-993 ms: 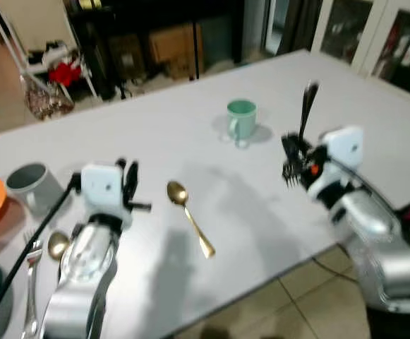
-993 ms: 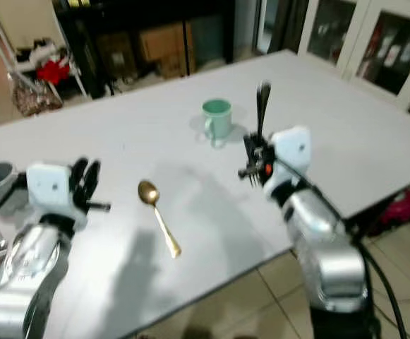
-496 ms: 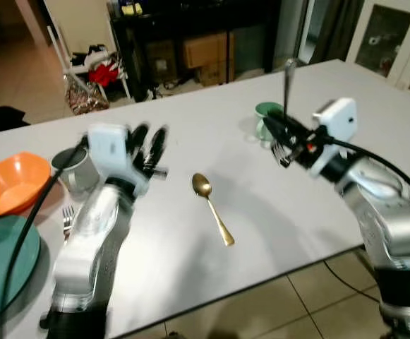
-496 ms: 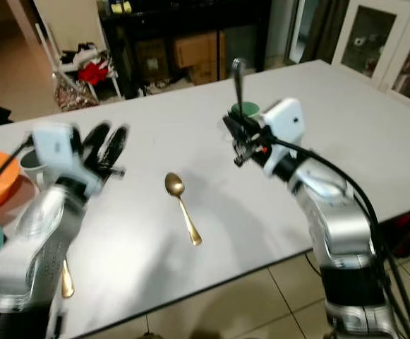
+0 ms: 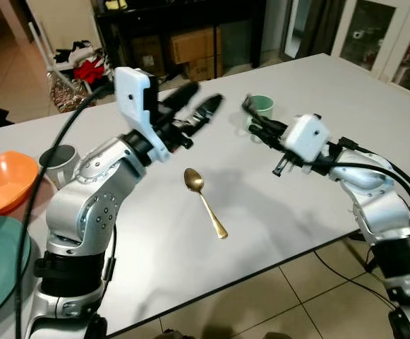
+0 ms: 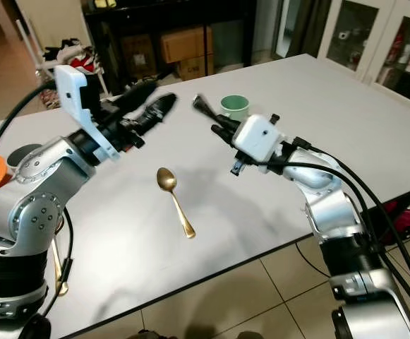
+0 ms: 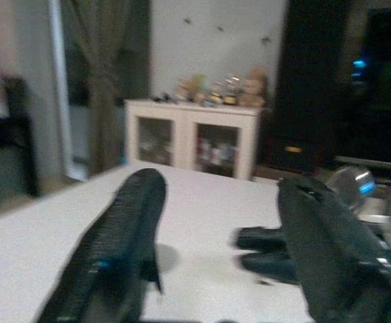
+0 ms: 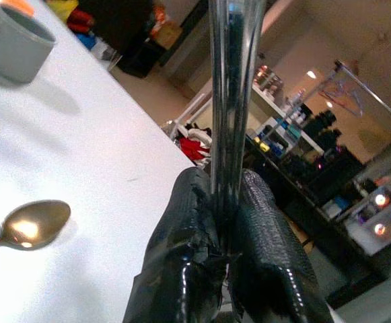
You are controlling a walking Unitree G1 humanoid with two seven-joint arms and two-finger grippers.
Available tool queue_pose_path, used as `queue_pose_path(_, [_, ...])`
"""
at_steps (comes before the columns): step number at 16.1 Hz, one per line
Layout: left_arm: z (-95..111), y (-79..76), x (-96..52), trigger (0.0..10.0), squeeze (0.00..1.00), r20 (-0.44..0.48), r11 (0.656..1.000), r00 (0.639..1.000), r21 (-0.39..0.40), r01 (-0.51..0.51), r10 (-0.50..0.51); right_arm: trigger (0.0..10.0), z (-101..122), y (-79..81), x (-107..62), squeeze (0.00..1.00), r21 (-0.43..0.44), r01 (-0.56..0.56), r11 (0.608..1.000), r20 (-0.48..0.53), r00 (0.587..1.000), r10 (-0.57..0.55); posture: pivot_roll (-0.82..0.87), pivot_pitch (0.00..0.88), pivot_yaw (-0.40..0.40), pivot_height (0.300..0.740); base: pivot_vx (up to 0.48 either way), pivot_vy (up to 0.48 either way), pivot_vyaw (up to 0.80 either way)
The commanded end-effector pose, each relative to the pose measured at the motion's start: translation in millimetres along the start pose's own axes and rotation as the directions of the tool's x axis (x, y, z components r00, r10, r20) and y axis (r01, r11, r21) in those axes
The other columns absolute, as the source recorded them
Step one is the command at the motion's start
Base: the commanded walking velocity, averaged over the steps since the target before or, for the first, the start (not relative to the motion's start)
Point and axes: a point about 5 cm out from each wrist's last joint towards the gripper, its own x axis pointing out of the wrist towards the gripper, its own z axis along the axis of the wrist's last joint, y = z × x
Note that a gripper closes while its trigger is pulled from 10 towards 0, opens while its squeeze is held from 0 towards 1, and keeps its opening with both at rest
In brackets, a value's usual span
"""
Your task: Setting the table
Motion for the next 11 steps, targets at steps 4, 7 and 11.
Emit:
queue_pose_path(4, [-1.4,5.8,5.0,10.0,1.00,-0.035,0.926,0.999,-0.378,-0.013,0.000,10.0,13.5,-7.3,9.1,0.00,-0.158,0.028,0.987,0.080,0.997,-0.016,-0.10,0.011,0.124,0.740,0.000,0.000,0.00])
queue_pose_path(7, [2.0,6.5,6.9,10.0,1.00,0.050,0.855,0.998,-0.515,0.067,-0.048,10.0,11.6,-6.5,11.0,0.00,-0.224,-0.008,0.974,0.078,0.997,0.026,-0.10,0.012,0.130,0.740,0.000,0.000,0.00])
queue_pose_path(11, [10.0,1.7,1.4,10.0,1.00,0.130,0.776,0.985,-0.608,0.170,-0.114,10.0,8.3,-4.6,10.8,0.00,-0.266,-0.031,0.963,0.074,0.996,0.052,-0.10,0.015,0.135,0.740,0.000,0.000,0.00])
